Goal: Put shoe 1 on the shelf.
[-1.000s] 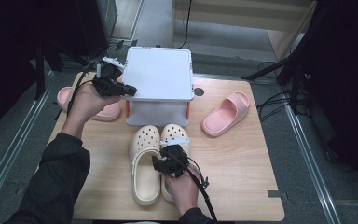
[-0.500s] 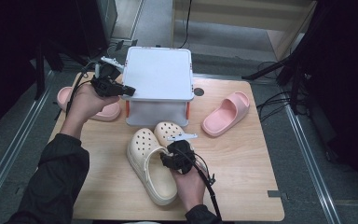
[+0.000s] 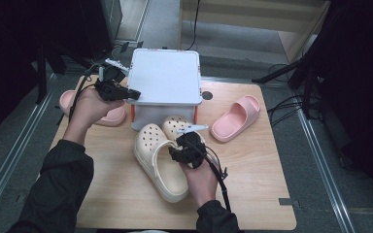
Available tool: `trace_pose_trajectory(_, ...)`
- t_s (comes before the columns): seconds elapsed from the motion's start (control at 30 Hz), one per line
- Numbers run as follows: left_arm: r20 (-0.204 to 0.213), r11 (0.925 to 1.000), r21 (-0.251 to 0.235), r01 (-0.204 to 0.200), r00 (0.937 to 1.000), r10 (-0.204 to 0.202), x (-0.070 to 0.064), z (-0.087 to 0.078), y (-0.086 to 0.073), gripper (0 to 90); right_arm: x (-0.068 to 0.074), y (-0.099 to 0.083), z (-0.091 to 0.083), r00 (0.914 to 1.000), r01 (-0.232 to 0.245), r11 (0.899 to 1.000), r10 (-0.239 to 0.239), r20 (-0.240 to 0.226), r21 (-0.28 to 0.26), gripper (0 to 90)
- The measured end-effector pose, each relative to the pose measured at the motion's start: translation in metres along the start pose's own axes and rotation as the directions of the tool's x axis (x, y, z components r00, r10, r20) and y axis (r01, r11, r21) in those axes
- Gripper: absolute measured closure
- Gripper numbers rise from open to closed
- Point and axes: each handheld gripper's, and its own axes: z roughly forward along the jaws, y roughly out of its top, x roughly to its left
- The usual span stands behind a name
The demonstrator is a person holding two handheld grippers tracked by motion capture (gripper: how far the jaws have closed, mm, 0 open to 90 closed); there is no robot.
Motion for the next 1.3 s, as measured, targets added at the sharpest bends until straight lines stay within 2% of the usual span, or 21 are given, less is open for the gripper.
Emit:
trace_pose_trajectory(0.03,-0.004,1.0000,0.001,-0.006,1.0000,0.006,0.000,0.000,0.000,89.3,-0.004,0.010,0.003,1.0000,0.000,1.000,0.000,-0.005,-0.009,65.4)
trace_pose_trajectory(0.23,-0.004,1.0000,-0.001,-0.004,1.0000,0.004,-0.001,0.000,0.000,89.3,-0.013,0.031,0.016,1.0000,0.007,1.000,-0.007,0.001,-0.017,65.4)
trace_pose_trajectory(0.3,-0.005,1.0000,-0.003,-0.004,1.0000,0.004,-0.001,0.000,-0.001,89.3,-0.017,0.043,0.025,0.9996,0.014,0.999,-0.014,0.023,-0.028,65.4)
trace_pose_trajectory(0.43,-0.002,1.0000,-0.004,0.000,1.0000,0.000,0.000,0.000,-0.001,89.3,-0.021,0.053,0.034,0.9991,0.017,0.999,-0.015,0.041,-0.037,65.4)
trace_pose_trajectory(0.57,-0.001,1.0000,-0.007,0.002,1.0000,-0.002,0.000,0.000,-0.001,89.3,-0.024,0.066,0.049,0.9982,-0.002,0.999,0.005,0.060,-0.043,65.4)
trace_pose_trajectory(0.93,0.002,0.9999,-0.009,0.006,1.0000,-0.006,0.000,0.000,-0.002,89.2,-0.030,0.075,0.068,0.9968,-0.015,0.998,0.020,0.078,-0.062,65.3)
trace_pose_trajectory(1.13,0.014,0.9998,-0.018,0.011,0.9998,-0.011,0.002,0.000,-0.003,89.2,-0.026,0.071,0.075,0.9943,-0.009,0.998,0.016,0.106,-0.063,65.3)
trace_pose_trajectory(1.23,0.023,0.9995,-0.025,0.019,0.9996,-0.019,0.004,0.000,-0.004,89.2,-0.025,0.069,0.078,0.9945,-0.007,0.998,0.013,0.104,-0.056,65.3)
trace_pose_trajectory(1.3,0.019,0.9996,-0.023,0.018,0.9997,-0.017,0.003,-0.001,-0.004,89.2,-0.027,0.069,0.081,0.9948,-0.034,0.997,0.041,0.093,-0.071,65.3)
